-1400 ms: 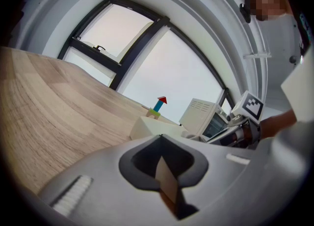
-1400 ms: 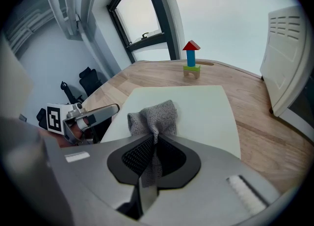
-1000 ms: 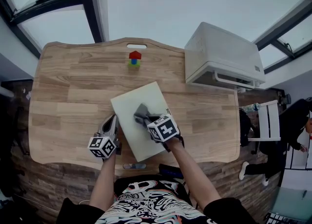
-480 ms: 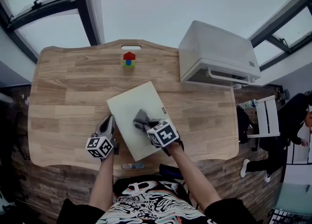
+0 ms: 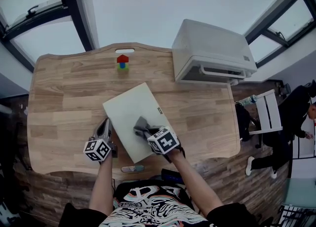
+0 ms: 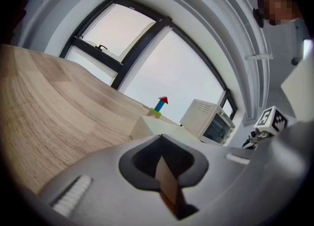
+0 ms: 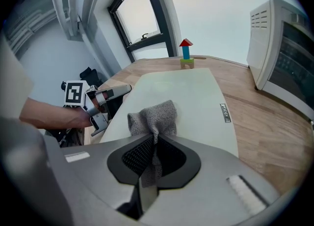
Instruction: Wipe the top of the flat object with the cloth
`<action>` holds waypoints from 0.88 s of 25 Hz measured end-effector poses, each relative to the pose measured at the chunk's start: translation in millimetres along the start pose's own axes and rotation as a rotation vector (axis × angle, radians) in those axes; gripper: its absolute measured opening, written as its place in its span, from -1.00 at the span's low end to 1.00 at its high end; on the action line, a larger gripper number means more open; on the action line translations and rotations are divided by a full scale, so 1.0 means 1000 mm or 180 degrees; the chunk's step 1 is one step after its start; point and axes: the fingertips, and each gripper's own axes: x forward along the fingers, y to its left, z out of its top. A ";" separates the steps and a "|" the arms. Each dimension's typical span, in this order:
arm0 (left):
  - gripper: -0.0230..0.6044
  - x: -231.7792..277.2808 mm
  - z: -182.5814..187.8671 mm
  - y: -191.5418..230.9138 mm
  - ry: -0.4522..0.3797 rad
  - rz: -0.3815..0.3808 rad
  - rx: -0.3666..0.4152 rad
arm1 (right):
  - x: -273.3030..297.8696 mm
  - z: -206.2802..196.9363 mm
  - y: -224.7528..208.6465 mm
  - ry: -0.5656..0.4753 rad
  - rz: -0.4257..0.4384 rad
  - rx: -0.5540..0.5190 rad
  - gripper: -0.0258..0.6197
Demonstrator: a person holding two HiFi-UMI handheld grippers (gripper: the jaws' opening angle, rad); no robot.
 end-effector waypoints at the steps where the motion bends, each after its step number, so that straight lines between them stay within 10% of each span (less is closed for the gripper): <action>1: -0.74 0.000 0.000 0.000 -0.0001 0.0001 -0.0003 | -0.002 -0.003 0.001 -0.0005 0.0000 0.0015 -0.86; 22: -0.74 -0.001 0.002 -0.012 0.0198 -0.0166 0.0087 | -0.027 -0.054 0.015 -0.0095 -0.0265 -0.0090 -0.86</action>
